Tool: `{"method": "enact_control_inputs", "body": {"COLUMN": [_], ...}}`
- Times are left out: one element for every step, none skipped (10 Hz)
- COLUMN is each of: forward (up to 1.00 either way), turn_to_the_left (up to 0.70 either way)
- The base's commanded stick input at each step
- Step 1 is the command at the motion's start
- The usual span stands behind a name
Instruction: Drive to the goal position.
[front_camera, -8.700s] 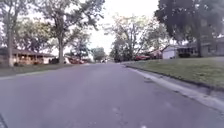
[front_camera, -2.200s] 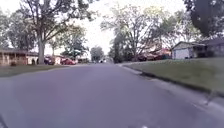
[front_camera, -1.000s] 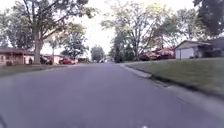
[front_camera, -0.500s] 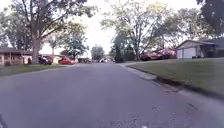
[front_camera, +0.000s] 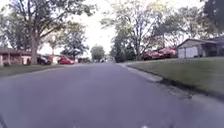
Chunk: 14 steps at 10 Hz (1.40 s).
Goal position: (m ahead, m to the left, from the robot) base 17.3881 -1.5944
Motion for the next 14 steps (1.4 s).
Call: {"method": "enact_control_inputs", "body": {"forward": [1.0,1.0,1.0,1.0,1.0,1.0,1.0,1.0,1.0,1.0,1.0,1.0,1.0,1.0], "turn_to_the_left": [0.0,0.0,0.0,0.0,0.0,0.0,0.0,0.0,0.0,0.0,0.0,0.0,0.0,0.0]}}
